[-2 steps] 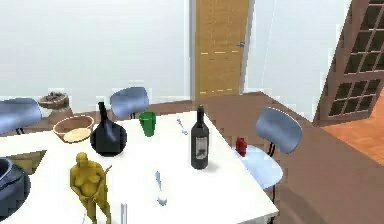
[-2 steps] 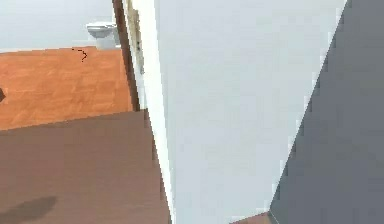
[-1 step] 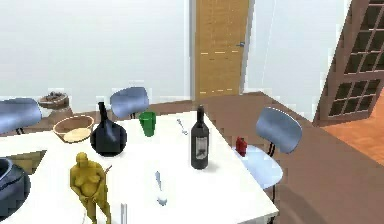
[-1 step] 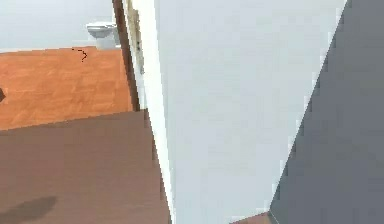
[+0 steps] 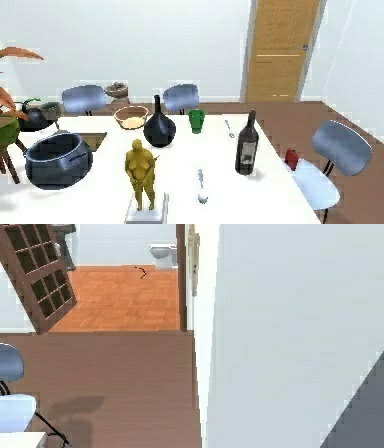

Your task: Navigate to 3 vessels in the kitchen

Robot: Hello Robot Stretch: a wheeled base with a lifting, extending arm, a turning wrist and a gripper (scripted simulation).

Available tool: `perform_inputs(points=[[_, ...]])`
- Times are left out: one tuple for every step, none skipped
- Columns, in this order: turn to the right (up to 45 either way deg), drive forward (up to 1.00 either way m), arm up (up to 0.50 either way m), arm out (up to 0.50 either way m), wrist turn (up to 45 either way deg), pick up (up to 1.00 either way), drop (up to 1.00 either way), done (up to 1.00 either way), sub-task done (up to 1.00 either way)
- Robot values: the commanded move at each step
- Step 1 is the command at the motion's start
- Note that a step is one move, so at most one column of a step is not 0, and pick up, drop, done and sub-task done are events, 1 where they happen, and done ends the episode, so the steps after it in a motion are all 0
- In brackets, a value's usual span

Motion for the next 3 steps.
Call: perform_inputs(points=[[0.0, 0.15, 0.0, 0.0, 0.0, 0.0, 0.0, 0.0, 0.0], [-9.0, 0.0, 0.0, 0.0, 0.0, 0.0, 0.0, 0.0, 0.0], [0.0, 0.0, 0.0, 0.0, 0.0, 0.0, 0.0, 0.0, 1.0]])
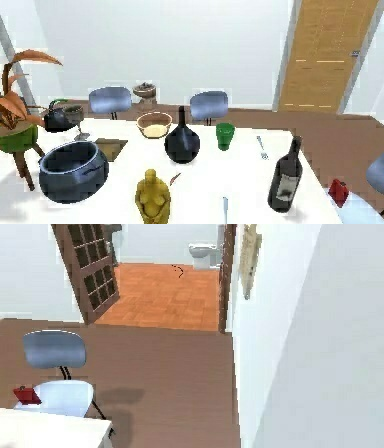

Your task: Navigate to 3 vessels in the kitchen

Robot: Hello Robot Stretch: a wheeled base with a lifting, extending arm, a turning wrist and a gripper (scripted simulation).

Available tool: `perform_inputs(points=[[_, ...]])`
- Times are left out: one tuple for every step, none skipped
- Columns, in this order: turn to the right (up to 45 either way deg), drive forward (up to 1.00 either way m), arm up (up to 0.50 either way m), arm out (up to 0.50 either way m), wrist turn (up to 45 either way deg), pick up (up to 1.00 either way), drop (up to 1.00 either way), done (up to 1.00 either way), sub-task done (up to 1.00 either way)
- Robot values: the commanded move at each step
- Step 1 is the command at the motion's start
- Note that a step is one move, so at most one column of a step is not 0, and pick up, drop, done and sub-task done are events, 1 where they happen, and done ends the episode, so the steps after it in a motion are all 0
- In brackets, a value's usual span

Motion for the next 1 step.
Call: perform_inputs(points=[[-33.0, 0.0, 0.0, 0.0, 0.0, 0.0, 0.0, 0.0, 0.0]])
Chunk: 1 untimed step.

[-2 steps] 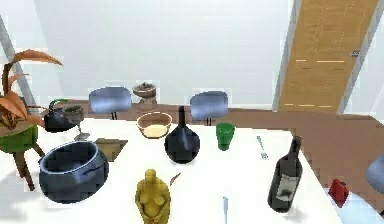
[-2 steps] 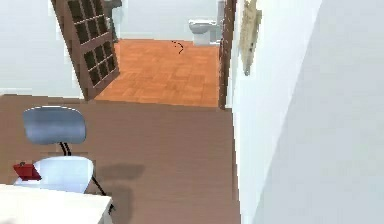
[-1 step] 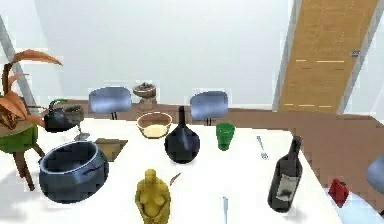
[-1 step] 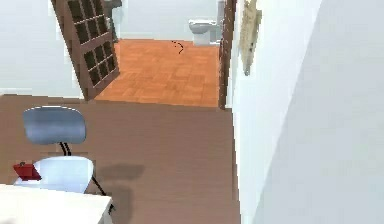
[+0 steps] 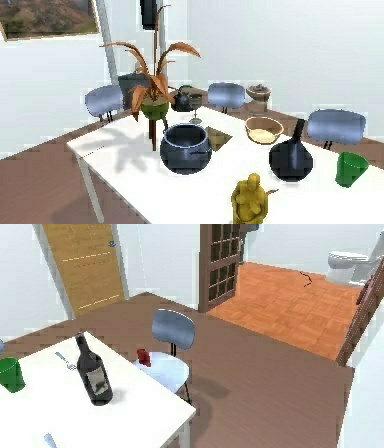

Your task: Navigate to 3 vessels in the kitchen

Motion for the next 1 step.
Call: perform_inputs(points=[[0.0, 0.0, 0.0, 0.0, 0.0, 0.0, 0.0, 1.0, 0.0]])
